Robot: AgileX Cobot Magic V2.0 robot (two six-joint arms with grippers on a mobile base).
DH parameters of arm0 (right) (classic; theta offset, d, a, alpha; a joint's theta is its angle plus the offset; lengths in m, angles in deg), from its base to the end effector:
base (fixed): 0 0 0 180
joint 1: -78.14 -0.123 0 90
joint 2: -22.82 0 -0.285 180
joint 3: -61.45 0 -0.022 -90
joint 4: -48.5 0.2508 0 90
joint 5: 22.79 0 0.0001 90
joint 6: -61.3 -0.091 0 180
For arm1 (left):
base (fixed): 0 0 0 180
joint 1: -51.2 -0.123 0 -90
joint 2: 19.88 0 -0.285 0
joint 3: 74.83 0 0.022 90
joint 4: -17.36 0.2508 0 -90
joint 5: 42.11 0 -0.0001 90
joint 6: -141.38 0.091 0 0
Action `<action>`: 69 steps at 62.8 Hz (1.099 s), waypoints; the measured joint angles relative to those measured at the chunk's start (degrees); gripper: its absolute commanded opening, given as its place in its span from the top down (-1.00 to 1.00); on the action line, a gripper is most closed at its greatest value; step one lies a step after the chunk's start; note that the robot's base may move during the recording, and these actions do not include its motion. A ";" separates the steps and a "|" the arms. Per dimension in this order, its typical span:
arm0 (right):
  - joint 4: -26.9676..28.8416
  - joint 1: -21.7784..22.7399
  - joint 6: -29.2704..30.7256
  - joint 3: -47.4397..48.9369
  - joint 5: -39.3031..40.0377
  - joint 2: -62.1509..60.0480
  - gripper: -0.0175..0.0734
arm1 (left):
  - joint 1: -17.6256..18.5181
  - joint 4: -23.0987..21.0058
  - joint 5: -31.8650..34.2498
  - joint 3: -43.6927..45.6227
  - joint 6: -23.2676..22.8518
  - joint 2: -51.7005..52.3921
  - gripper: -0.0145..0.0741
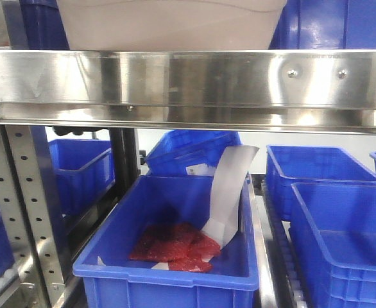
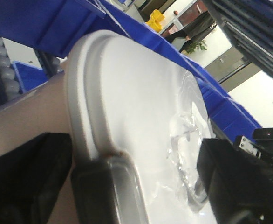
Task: Grab white bin and place on right shelf
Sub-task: 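Open both grippers and release the bin on the shelf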
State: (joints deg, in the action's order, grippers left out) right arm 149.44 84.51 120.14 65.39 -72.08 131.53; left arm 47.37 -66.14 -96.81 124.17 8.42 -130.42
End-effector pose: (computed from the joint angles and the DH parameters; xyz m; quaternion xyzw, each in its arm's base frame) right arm 0.4053 0.0230 0.3478 0.0478 0.7151 0.4981 0.4882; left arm 0.4076 -0.0467 0.3953 0.0672 0.7412 -0.4775 0.4670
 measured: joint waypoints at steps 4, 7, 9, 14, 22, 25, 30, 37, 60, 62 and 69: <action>0.00 0.12 0.98 0.00 1.31 0.00 -0.78 | 0.00 1.55 0.44 0.00 0.04 0.00 -0.36; 0.00 0.24 2.02 0.00 2.20 0.00 -0.78 | 0.00 3.44 0.70 0.27 0.13 0.00 -0.36; 0.10 0.48 2.66 0.00 2.92 0.00 -0.78 | 0.00 4.69 0.84 0.53 0.13 0.00 -0.36; 0.10 0.86 3.97 0.00 4.37 0.00 -0.78 | 0.00 8.61 0.73 1.80 0.17 0.00 -0.36; -0.06 1.46 5.11 0.55 5.33 0.00 -0.78 | 0.00 15.22 -0.83 5.44 0.27 0.00 -0.35; -0.75 1.50 5.21 1.25 5.25 0.00 -0.78 | 0.00 17.41 -1.98 7.25 0.03 0.00 -0.35; -2.89 1.61 5.34 2.18 5.25 -0.95 -0.78 | 0.00 20.64 -3.92 10.20 -1.07 0.31 -0.30; -6.62 1.61 5.34 2.63 5.07 -3.67 -0.70 | 0.00 22.90 -7.66 13.27 -2.41 1.53 -0.10; -12.85 1.61 5.08 2.73 -3.68 -16.37 0.46 | 0.12 23.28 -16.76 14.74 -3.28 5.55 0.95; -13.56 1.61 4.40 2.73 -4.29 -17.30 0.46 | 0.25 23.28 -16.76 14.74 -3.86 5.55 0.94; -18.55 1.61 1.27 1.96 -4.23 -20.63 0.46 | 1.95 25.20 -16.76 14.74 -5.46 5.55 0.94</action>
State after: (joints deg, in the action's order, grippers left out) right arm 130.89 86.11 121.40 67.35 -76.31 110.90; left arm 49.32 -40.94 -113.56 138.91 2.96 -124.87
